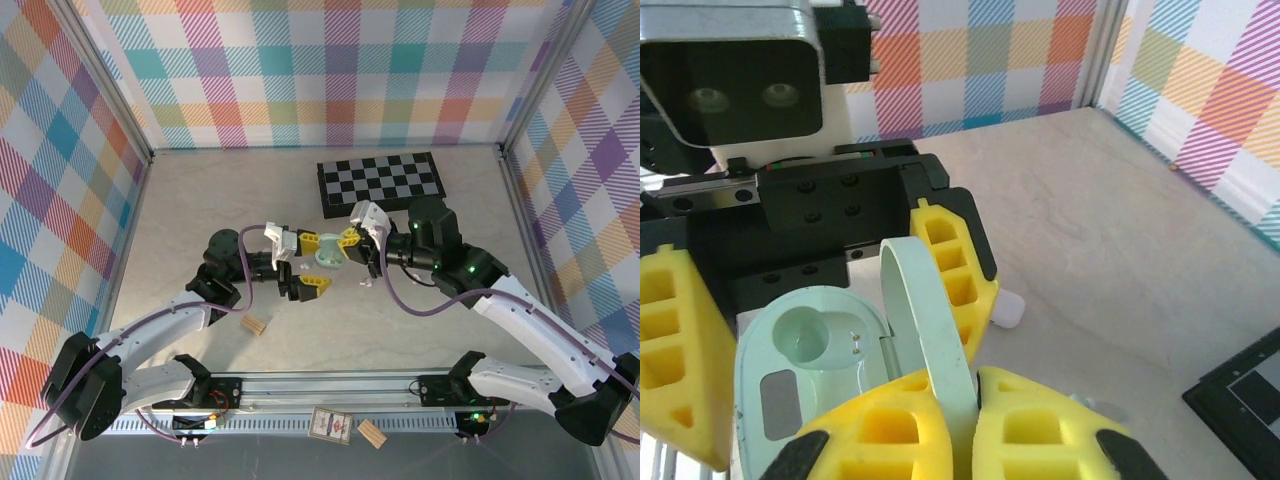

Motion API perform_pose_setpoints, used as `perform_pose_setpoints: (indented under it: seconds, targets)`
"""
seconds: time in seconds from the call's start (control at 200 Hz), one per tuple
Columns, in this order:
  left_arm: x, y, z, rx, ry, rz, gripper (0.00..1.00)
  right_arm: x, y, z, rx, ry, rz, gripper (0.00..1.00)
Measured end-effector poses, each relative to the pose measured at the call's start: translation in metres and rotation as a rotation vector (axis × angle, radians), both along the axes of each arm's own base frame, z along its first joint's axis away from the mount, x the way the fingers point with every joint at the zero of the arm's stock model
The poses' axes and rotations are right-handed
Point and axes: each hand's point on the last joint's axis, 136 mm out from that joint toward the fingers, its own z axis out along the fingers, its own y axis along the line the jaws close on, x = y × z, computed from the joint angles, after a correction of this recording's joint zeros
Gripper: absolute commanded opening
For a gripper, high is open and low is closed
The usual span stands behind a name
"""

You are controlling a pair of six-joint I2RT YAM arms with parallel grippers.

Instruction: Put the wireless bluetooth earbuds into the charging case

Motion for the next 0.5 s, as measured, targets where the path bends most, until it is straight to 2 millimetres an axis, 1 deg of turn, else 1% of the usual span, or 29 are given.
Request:
perform_pose_setpoints:
  seconds: [0.1,0.25,0.32,0.405,0.5]
  targets:
    - [0.0018,-0.0017,-0.0005,-0.007,0.004,0.017,0.86,0.0044,-0.0015,-0.0021,0.001,-0.008,-0.025,0.0]
    - [0.0006,-0.0047,0.0,-0.012,0.009,0.02,0.74,0.0062,-0.0024,-0.0058,-0.004,-0.009,-0.036,0.0]
    - [0.0017,-0.005,0.0004,-0.015,0.009,0.024,0.71,0.0057,-0.0021,-0.0059,-0.004,-0.008,-0.033,0.0]
    - [0.003,-0.0059,-0.0023,-0.01,0.017,0.024,0.61,0.0044,-0.0014,-0.0058,-0.002,-0.006,-0.025,0.0]
    - [0.0039,-0.0067,-0.0043,-0.006,0.024,0.024,0.58,0.0037,-0.0011,-0.0058,-0.001,-0.005,-0.02,0.0]
